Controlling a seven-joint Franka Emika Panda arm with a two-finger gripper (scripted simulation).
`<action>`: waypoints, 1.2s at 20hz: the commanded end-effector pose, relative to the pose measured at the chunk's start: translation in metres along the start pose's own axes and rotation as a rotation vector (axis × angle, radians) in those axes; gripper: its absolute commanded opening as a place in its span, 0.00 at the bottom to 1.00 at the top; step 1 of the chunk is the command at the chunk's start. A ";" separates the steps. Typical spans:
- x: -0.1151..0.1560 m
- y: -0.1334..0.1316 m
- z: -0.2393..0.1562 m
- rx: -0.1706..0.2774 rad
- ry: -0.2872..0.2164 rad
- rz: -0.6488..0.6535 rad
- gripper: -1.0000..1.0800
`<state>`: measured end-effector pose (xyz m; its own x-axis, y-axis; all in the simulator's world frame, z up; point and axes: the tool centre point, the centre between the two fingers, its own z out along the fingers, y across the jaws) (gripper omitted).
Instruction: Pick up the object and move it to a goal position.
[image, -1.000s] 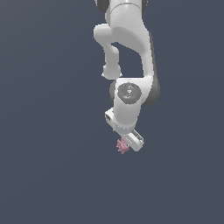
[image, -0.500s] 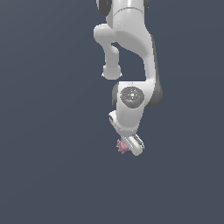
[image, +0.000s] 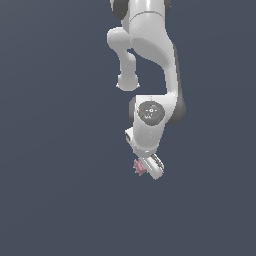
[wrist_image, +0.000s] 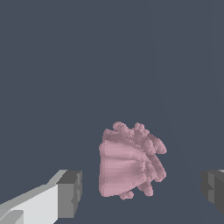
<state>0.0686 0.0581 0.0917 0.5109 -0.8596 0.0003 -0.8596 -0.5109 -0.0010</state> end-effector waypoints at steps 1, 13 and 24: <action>0.000 0.001 0.009 -0.001 -0.001 0.001 0.96; 0.000 0.000 0.045 -0.001 0.000 0.004 0.96; 0.000 0.000 0.045 -0.001 0.000 0.004 0.00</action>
<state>0.0684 0.0582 0.0467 0.5074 -0.8617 -0.0002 -0.8617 -0.5074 0.0003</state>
